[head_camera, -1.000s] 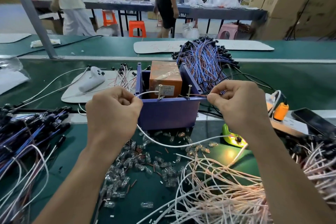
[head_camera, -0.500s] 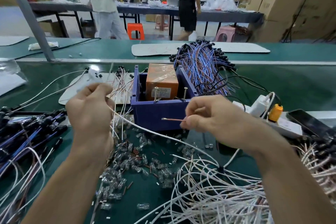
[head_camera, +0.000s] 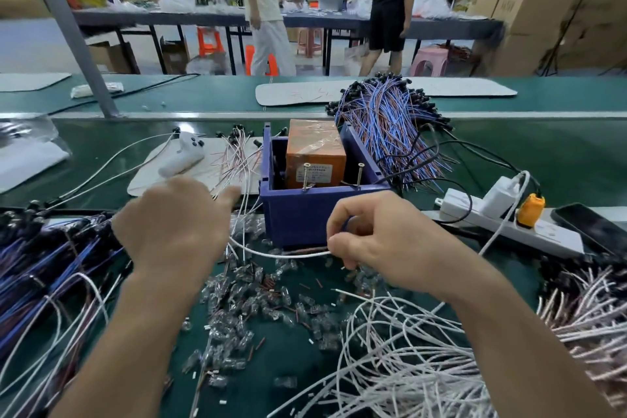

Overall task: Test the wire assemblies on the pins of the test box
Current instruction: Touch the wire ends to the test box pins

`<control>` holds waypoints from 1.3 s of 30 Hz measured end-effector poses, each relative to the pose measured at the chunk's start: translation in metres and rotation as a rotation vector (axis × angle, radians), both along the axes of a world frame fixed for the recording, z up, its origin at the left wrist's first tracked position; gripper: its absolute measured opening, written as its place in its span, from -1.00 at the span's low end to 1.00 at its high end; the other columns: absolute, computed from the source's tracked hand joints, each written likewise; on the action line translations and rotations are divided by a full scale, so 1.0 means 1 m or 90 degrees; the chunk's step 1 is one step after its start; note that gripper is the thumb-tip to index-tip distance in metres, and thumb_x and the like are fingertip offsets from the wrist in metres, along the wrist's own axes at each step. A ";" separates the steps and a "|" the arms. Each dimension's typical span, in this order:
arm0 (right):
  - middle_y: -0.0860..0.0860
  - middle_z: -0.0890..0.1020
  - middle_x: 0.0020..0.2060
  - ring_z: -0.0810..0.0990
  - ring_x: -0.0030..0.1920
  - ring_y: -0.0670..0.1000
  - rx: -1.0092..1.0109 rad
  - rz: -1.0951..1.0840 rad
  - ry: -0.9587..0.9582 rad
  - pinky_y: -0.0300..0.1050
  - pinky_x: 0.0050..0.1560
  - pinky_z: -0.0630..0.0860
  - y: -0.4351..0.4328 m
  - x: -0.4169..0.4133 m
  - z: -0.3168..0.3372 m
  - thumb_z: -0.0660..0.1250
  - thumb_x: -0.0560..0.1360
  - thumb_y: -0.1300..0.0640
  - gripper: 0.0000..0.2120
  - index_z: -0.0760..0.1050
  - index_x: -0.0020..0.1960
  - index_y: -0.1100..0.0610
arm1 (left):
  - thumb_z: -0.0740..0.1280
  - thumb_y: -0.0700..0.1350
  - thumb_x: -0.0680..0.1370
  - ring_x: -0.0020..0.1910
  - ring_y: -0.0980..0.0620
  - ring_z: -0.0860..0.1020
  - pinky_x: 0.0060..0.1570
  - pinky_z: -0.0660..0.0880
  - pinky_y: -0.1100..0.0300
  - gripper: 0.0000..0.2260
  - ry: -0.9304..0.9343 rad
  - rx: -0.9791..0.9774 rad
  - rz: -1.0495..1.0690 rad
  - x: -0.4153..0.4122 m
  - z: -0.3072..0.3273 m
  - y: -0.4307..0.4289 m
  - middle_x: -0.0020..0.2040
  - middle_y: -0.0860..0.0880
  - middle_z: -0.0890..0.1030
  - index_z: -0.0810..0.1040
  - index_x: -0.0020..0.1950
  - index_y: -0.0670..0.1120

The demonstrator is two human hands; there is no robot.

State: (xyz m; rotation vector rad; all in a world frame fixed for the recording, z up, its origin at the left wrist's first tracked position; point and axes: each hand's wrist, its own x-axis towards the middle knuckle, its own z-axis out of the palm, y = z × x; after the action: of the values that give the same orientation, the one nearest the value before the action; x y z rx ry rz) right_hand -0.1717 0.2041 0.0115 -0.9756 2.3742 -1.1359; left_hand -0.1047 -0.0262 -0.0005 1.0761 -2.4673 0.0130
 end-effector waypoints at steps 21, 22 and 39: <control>0.03 0.72 -0.34 0.47 -0.37 0.00 0.019 -0.071 -0.021 -0.13 -0.29 0.38 0.083 -0.007 0.031 0.45 0.51 0.31 -0.73 0.73 -0.13 -0.06 | 0.40 -0.03 0.61 -0.46 0.05 0.44 -0.50 0.34 0.31 -0.80 -0.020 0.637 -0.644 0.008 0.015 0.039 -0.35 -0.07 0.69 0.76 -0.17 0.07; 0.01 0.73 -0.33 0.52 -0.34 -0.02 0.027 -0.086 -0.016 -0.11 -0.23 0.42 0.093 -0.003 0.033 0.47 0.50 0.30 -0.74 0.74 -0.14 -0.07 | 0.40 -0.02 0.61 -0.46 0.06 0.44 -0.50 0.35 0.32 -0.80 -0.042 0.643 -0.661 0.011 0.018 0.045 -0.35 -0.07 0.69 0.75 -0.18 0.06; -0.07 0.75 -0.17 0.59 0.02 -0.02 0.303 -0.432 0.396 -0.07 0.32 0.25 0.244 0.029 -0.006 0.59 0.36 0.24 -0.78 0.76 -0.19 -0.10 | 0.45 0.00 0.54 -0.26 0.22 0.63 -0.19 0.55 0.29 -0.87 -0.108 0.231 -0.715 0.034 -0.024 0.177 -0.25 0.25 0.70 0.74 -0.01 0.23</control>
State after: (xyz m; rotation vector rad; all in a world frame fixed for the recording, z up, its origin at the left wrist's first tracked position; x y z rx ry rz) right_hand -0.1432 0.4480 0.0051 -0.3784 3.4103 -0.3816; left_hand -0.0706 0.1506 -0.0245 -0.3425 -2.9372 -0.7190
